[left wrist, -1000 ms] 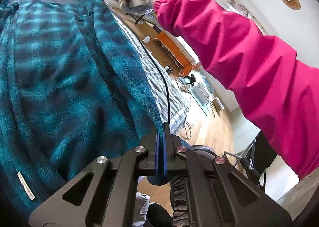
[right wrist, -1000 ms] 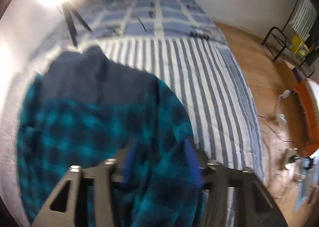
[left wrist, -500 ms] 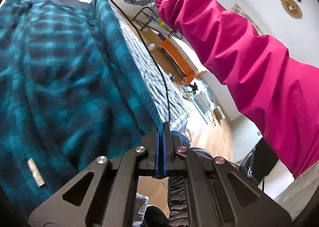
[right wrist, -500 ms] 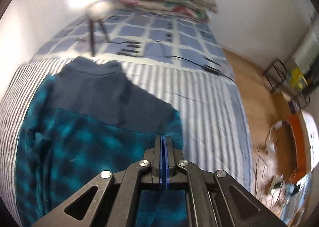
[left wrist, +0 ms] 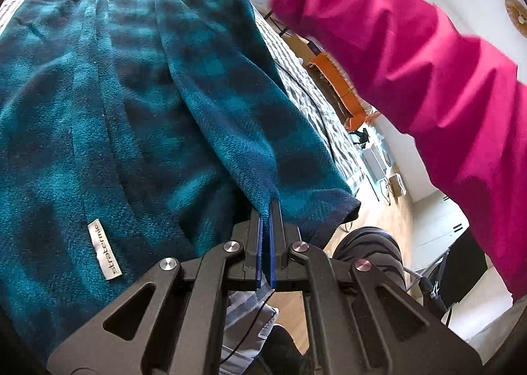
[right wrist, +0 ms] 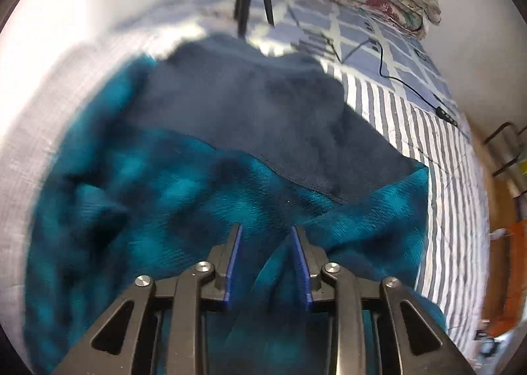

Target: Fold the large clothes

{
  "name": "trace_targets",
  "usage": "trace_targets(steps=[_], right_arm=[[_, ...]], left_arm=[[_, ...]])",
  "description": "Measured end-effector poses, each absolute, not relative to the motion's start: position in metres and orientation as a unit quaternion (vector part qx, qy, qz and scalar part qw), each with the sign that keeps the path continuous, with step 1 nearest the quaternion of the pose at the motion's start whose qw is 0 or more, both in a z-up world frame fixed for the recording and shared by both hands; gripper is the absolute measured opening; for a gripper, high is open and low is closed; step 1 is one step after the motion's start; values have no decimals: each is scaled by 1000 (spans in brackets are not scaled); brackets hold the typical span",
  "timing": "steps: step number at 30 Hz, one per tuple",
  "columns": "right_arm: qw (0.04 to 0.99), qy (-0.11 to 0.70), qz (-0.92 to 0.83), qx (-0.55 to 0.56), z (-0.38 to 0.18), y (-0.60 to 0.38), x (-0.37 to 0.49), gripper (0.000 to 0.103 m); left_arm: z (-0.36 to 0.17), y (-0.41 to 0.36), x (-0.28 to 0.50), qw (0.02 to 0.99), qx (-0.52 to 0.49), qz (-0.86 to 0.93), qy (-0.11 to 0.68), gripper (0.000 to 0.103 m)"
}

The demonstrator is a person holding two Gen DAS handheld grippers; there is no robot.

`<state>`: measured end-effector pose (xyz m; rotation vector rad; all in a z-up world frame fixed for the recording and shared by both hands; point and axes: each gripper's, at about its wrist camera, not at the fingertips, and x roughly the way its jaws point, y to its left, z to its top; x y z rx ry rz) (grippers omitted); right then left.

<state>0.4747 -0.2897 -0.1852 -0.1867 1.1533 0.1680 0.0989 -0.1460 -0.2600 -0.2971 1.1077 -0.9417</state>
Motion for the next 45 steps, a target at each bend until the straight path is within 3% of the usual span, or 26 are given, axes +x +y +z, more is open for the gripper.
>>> trace_targets(steps=[2,7,13,15,16,17,22,24,25,26,28,32,35,36,40,42,43,45], right_arm=[[843,527,91,-56,-159,-311,458,38],[850,519,79,33,-119,-385,396,42],[814,551,116,141,-143,-421,319,50],[809,563,118,126,-155,-415,305,38],[809,568,113,101,-161,-409,299,5],[807,575,105,83,-166,-407,292,1],[815,577,31,54,-180,-434,298,0],[811,581,19,72,-186,-442,295,4],[813,575,22,88,-182,-443,288,11],[815,571,30,98,-178,-443,280,24],[820,559,55,109,-163,-440,256,37],[814,550,107,154,-147,-442,177,37],[797,557,133,195,-153,-446,121,40],[791,561,140,202,-157,-445,97,40],[786,558,171,205,-162,-433,32,42],[788,553,188,196,-162,-422,6,49],[789,551,193,189,-162,-416,0,52],[795,552,201,154,-164,-398,-10,53]], left_arm=[[-259,-144,98,740,-133,-426,503,0],[-261,-134,93,741,-137,-418,507,0],[-263,-140,90,743,-142,-412,508,0],[-264,-141,89,740,-149,-412,510,0],[-264,-141,89,738,-154,-411,513,0],[-264,-141,88,737,-156,-410,514,0],[-272,-146,80,736,-144,-405,524,0],[-281,-150,80,734,-133,-394,536,0],[-283,-150,79,733,-132,-393,539,0],[-282,-149,79,733,-134,-393,538,0],[-277,-143,78,732,-150,-392,536,0],[-271,-132,83,724,-185,-389,539,1],[-277,-130,93,713,-211,-383,548,29],[-280,-131,97,710,-219,-381,551,30],[-287,-138,105,710,-210,-377,557,30],[-289,-145,106,705,-213,-381,559,30],[-290,-147,106,705,-211,-382,559,27],[-291,-153,108,706,-204,-381,561,11]])
